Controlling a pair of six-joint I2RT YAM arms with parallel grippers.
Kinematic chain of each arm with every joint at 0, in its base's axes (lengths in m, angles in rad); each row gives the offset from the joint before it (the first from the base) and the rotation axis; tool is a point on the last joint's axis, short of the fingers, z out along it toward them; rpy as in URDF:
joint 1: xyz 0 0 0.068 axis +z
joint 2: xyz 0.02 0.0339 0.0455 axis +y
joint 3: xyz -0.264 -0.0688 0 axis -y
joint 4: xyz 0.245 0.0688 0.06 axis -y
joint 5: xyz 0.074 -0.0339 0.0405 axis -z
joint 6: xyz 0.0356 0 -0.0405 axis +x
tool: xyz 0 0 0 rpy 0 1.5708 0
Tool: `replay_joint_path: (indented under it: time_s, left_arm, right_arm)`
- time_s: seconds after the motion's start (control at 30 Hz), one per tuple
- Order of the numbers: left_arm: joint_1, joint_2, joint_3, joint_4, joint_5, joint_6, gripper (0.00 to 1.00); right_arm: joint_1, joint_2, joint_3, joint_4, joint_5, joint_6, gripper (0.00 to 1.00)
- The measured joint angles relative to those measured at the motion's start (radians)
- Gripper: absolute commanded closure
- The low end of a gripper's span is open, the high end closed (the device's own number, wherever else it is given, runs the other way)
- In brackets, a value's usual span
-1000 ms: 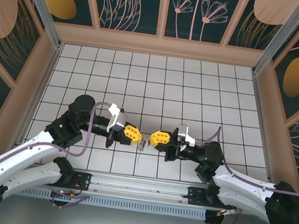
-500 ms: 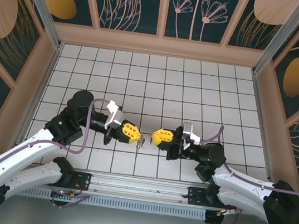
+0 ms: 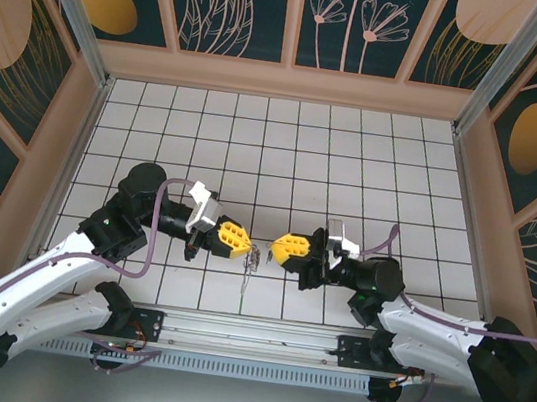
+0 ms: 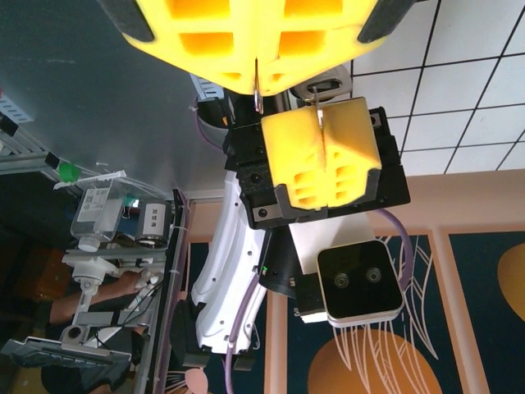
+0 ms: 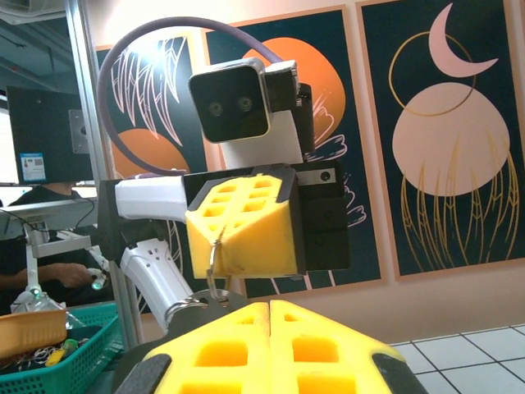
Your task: Put the keys on the keyring
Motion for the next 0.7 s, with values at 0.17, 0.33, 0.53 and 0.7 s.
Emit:
replay_joint_path:
  time_s: [0.17, 0.33, 0.53, 0.7]
  left_arm:
    - [0.0, 0.0, 0.0, 0.0, -0.008, 0.011, 1.0]
    - [0.0, 0.001, 0.0, -0.001, -0.019, 0.018, 1.0]
    - [0.0, 0.005, 0.0, -0.002, -0.026, 0.02, 1.0]
    - [0.0, 0.012, 0.0, -0.003, -0.026, 0.022, 1.0]
  right_arm:
    - [0.015, 0.0, 0.0, 0.006, -0.001, 0.0, 1.0]
    - [0.018, 0.011, 0.0, 0.017, -0.003, 0.0, 1.0]
    - [0.021, 0.03, 0.001, 0.027, -0.004, 0.004, 1.0]
    - [0.021, 0.032, 0.01, 0.032, -0.006, 0.004, 1.0]
